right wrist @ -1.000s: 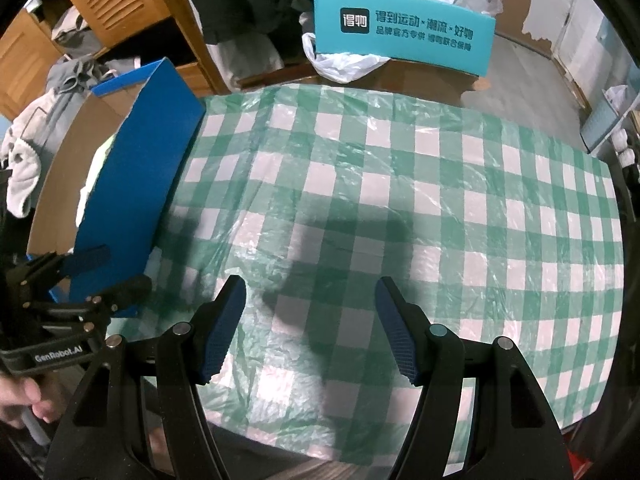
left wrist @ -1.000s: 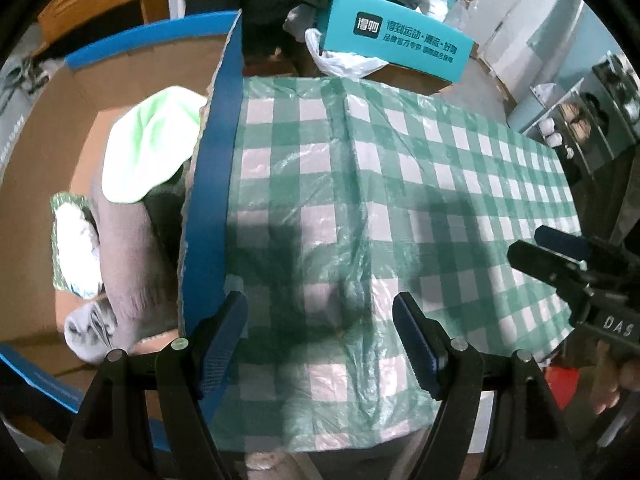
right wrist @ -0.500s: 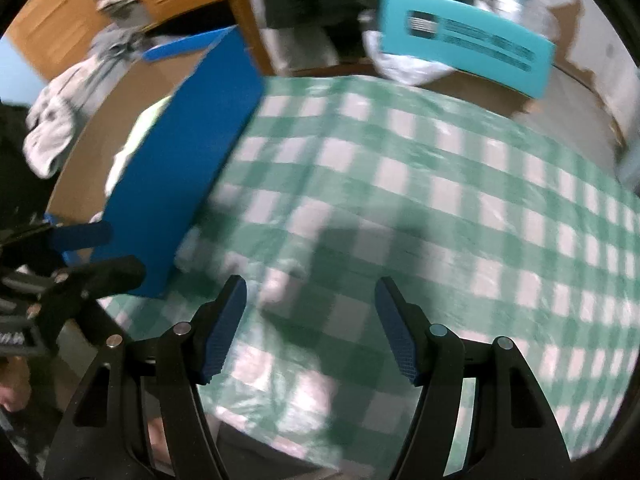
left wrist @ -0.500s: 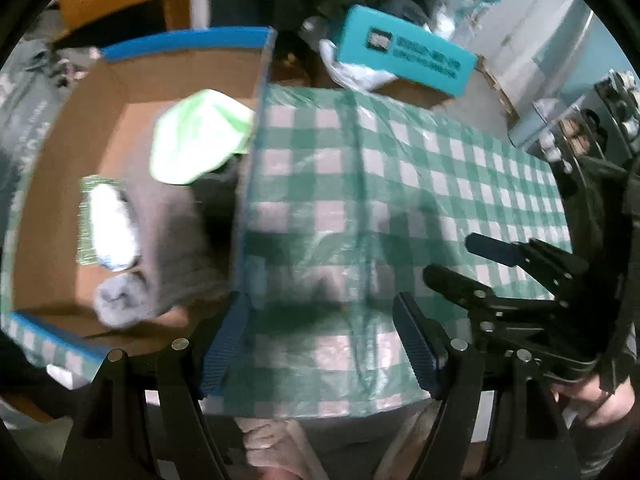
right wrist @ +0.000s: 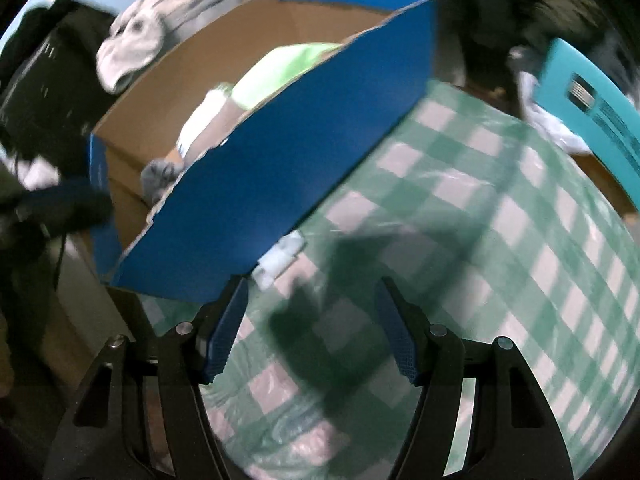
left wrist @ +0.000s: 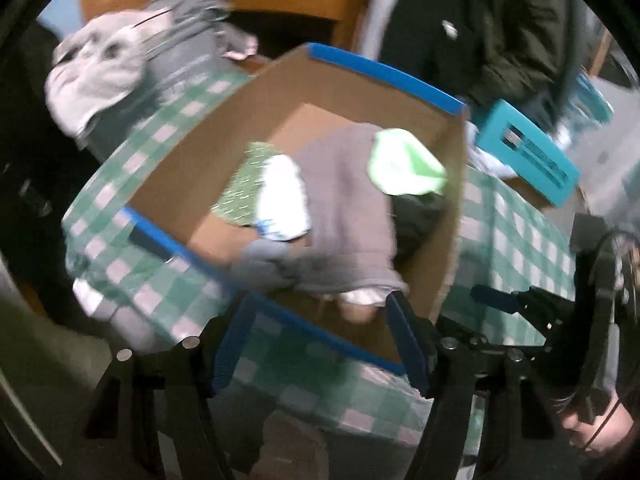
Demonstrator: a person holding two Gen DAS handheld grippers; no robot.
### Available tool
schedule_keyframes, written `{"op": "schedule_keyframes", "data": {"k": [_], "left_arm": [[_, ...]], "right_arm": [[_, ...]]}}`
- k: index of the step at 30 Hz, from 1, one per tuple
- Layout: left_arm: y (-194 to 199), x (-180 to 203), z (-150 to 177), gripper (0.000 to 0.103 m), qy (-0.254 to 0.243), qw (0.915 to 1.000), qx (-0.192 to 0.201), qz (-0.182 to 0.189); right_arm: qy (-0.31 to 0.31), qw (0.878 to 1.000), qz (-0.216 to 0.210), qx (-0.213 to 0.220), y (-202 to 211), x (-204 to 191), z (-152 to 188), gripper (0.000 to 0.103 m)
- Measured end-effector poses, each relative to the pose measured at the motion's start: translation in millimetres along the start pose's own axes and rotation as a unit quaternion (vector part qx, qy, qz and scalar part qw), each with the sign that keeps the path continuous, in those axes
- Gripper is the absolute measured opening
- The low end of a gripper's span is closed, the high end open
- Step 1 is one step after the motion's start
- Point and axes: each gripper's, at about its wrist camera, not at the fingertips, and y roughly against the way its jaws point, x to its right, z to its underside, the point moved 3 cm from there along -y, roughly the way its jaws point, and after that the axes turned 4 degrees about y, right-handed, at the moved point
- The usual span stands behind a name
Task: Organize soft objects
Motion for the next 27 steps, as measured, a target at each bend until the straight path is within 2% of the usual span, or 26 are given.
{"op": "schedule_keyframes", "data": {"k": [2,4,6,8,10,17,21,23,24,27], "left_arm": [[0,-14,3,0.067,0.034,0.9994,0.005,0.004],[-2,-30,9,0.067,0.062,0.9979,0.012,-0.012],[-2,-45,14,0.074,0.093,0.9954,0.022,-0.009],[-2,-54,14,0.075,0.111,0.9933,0.031,-0.007],[0,-59,13,0.075,0.115,0.9924,0.039,-0.021],[-7,-86,31,0.072,0.153,0.9869,0.013,-0.050],[-19,-91,35,0.069,0.163,0.9852,-0.012,-0.051],[-24,-91,36,0.069,0.163,0.9852,-0.021,-0.048],[-25,-90,36,0.069,0.163,0.9852,-0.023,-0.048],[-30,-90,38,0.069,0.160,0.9855,-0.035,-0.044]], "right_arm": [[0.029,1.000,-0.006,-0.007,-9,-5,-2,0.067],[0.053,0.998,-0.009,-0.012,-19,-9,-4,0.067],[0.077,0.997,-0.009,-0.011,-25,-12,-6,0.067],[0.087,0.996,-0.015,-0.006,-29,-15,-8,0.067],[0.091,0.996,-0.020,-0.005,-34,-16,-9,0.067],[0.105,0.994,-0.026,-0.020,-50,-18,-7,0.058],[0.113,0.993,-0.022,-0.017,-53,-25,-6,0.052],[0.112,0.993,-0.031,-0.019,-53,-28,-5,0.039],[0.111,0.993,-0.037,-0.020,-54,-30,-4,0.027],[0.123,0.992,-0.029,-0.014,-53,-38,0,0.023]]}}
